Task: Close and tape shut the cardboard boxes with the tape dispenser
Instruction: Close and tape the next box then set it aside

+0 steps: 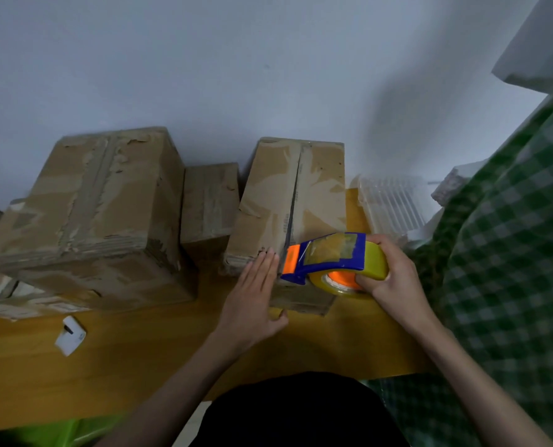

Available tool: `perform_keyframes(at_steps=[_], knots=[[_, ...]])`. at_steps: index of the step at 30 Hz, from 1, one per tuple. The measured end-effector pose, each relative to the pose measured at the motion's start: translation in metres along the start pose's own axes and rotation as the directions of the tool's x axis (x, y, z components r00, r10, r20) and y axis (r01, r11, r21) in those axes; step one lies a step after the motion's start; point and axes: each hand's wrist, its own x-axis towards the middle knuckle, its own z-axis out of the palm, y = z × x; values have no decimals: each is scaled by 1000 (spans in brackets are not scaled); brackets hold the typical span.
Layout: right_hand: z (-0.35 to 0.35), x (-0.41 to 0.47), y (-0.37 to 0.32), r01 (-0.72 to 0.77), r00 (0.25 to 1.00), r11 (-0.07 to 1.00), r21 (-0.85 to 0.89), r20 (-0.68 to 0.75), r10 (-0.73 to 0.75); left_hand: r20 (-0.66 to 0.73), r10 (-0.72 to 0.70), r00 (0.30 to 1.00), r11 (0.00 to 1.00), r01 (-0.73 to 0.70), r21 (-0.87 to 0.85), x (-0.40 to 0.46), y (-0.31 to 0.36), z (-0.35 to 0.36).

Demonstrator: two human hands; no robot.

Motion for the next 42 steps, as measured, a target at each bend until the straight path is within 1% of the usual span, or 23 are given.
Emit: perform_keyframes(at_steps=[5, 10, 19, 23, 27, 31, 33, 37, 42], knots=[[14, 6, -4, 62, 997, 996, -59, 49, -59, -16, 79, 997, 997, -79, -2, -3, -23, -10], [6, 10, 0, 86, 991, 991, -102, 113, -75, -36, 131, 991, 991, -132, -29, -4, -20, -9], [-4, 2, 5, 118, 989, 982, -148, 106, -102, -44, 98, 994, 995, -100, -30, -2, -17, -3], [-18, -6, 13, 50, 997, 993, -103, 64, -43, -72, 103, 992, 994, -106, -26, -3, -17, -2], [-44, -18, 33, -76, 994, 997, 9, -76, 76, -83, 98, 992, 995, -97, 10, -3, -16, -1], [-67, -27, 55, -134, 972, 986, 98, -179, 150, -85, 97, 992, 995, -96, 10, -4, -17, 0], [-70, -32, 64, -166, 963, 976, 142, -191, 192, -75, 103, 992, 994, -101, 33, -4, -17, 1], [-66, -43, 78, -192, 956, 963, 191, -186, 228, -62, 109, 992, 993, -106, 44, -4, -18, 0], [-61, -50, 91, -216, 947, 958, 186, -199, 252, -55, 116, 992, 992, -113, 53, -5, -18, -1]])
